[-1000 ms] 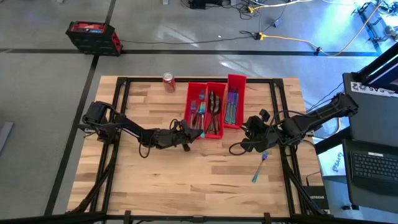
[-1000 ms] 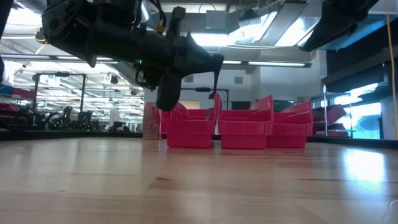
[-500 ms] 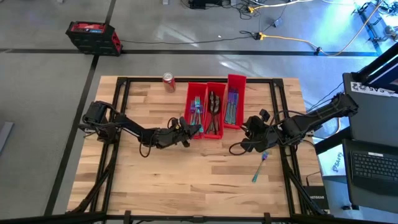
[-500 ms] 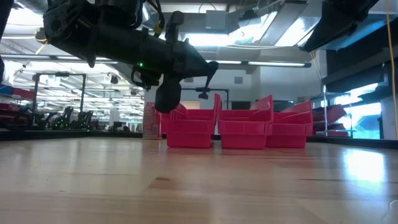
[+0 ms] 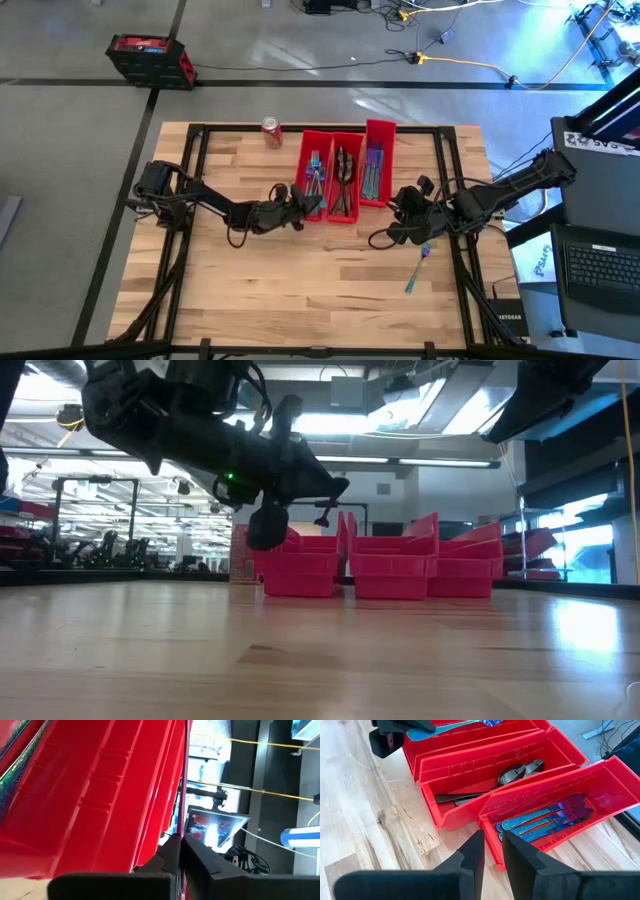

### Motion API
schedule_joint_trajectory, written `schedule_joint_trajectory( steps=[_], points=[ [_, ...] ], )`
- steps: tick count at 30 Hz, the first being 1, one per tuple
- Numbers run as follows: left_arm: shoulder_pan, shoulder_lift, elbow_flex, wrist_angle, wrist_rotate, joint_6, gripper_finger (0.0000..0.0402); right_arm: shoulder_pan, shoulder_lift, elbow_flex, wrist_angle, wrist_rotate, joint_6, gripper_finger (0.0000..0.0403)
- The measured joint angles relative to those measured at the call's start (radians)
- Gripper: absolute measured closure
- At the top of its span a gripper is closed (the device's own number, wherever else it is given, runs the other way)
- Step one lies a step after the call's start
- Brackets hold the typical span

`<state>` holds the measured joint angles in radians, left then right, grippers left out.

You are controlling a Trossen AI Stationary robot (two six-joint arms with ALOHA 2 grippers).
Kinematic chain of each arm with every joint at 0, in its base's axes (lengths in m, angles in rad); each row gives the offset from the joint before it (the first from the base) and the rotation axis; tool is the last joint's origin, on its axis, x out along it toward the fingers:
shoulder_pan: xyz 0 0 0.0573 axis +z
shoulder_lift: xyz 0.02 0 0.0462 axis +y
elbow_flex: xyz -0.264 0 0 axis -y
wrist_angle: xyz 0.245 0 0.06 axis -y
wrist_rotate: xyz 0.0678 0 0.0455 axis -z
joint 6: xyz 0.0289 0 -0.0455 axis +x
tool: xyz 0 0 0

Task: Sort silverware
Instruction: Put the purple fork into the left red bin

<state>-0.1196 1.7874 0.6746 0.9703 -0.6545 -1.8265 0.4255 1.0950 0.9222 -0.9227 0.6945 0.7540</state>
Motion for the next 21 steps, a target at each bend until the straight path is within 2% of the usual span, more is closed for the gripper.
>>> schedule_joint_trajectory(
  steps=[10, 13, 17, 21],
  points=[
    [0.000, 0.000, 0.000, 0.069, -0.037, 0.031, 0.0400, 0.000, 0.000, 0.000, 0.001, 0.000, 0.000, 0.0349],
    [-0.006, 0.000, 0.000, 0.120, -0.080, 0.011, 0.0400, 0.000, 0.000, 0.000, 0.001, 0.000, 0.000, 0.0349],
    [-0.006, 0.000, 0.001, 0.230, -0.110, 0.082, 0.0400, 0.000, 0.000, 0.000, 0.001, 0.000, 0.000, 0.0349],
    [-0.006, -0.016, 0.038, 0.293, -0.065, 0.183, 0.0400, 0.000, 0.000, 0.000, 0.001, -0.001, 0.000, 0.0349]
  ],
)
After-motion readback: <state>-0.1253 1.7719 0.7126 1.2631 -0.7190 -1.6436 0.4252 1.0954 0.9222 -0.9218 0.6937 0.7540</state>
